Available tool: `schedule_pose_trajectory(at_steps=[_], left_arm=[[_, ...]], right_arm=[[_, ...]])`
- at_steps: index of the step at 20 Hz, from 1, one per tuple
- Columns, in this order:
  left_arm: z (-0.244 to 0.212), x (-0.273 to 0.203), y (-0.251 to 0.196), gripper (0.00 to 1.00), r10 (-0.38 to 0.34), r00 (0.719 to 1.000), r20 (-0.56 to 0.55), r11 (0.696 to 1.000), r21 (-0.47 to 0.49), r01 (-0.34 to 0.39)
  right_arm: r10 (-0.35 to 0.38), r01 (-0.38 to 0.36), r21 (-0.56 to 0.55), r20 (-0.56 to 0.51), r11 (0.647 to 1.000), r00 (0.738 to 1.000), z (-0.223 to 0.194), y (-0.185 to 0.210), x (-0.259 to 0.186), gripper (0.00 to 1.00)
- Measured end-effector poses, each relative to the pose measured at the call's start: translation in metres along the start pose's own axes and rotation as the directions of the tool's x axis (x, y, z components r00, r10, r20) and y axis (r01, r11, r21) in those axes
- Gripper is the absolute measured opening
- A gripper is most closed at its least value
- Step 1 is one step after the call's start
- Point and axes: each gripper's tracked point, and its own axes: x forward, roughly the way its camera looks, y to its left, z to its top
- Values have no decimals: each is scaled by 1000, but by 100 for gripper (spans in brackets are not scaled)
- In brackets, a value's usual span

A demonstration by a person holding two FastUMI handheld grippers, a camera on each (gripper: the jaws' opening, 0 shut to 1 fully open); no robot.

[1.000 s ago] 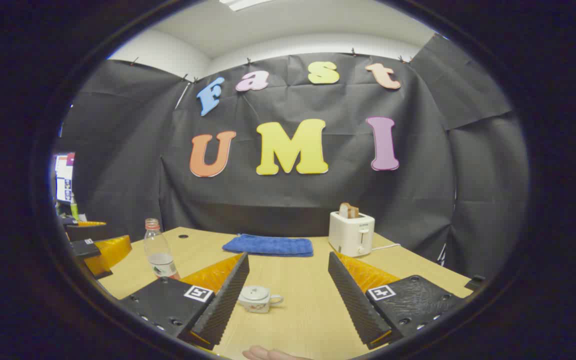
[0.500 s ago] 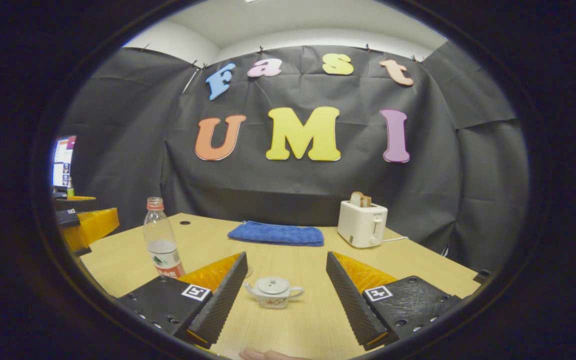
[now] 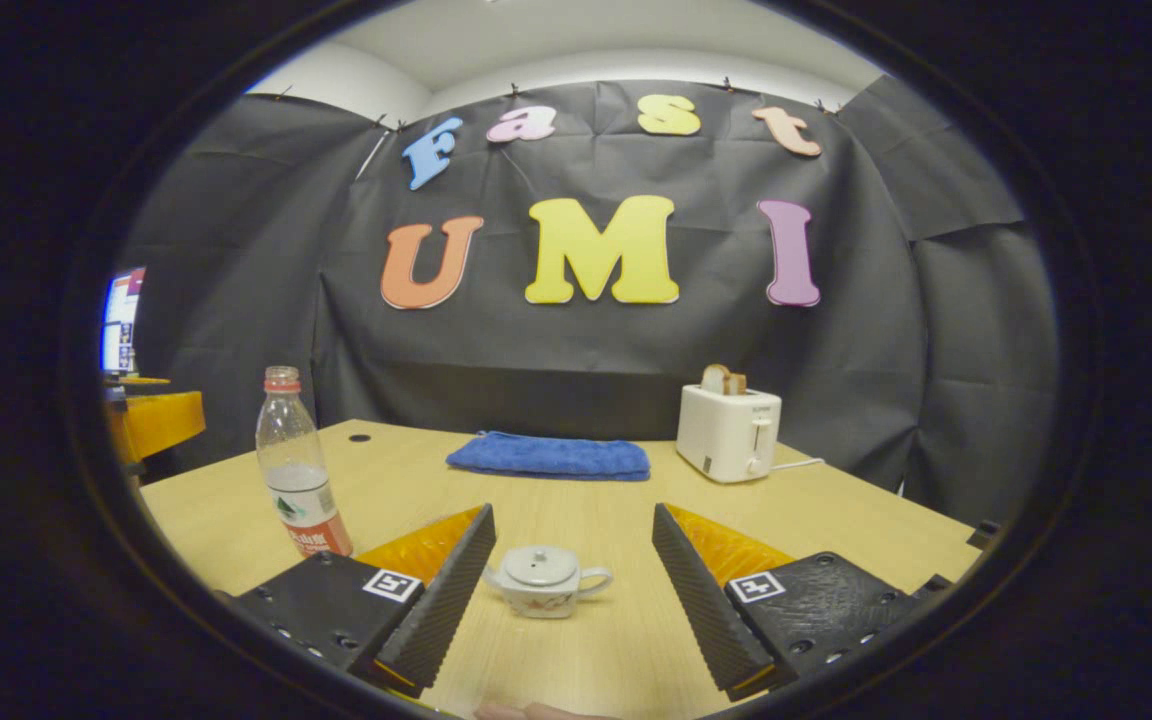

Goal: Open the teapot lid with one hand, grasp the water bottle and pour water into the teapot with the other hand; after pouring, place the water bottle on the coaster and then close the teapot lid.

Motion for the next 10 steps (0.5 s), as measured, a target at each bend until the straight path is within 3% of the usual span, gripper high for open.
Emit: schedule_pose_trajectory(at_steps=[7, 10], left_arm=[[-13, 8, -2, 100, 3, 999, -32, 1000, 16, -2], [-17, 8, -4, 100, -2, 999, -44, 1000, 26, 3]], right_arm=[[16, -17, -15, -63, 1000, 998, -27, 17, 35, 95], [6, -8, -22, -87, 1000, 996, -43, 19, 49, 88]])
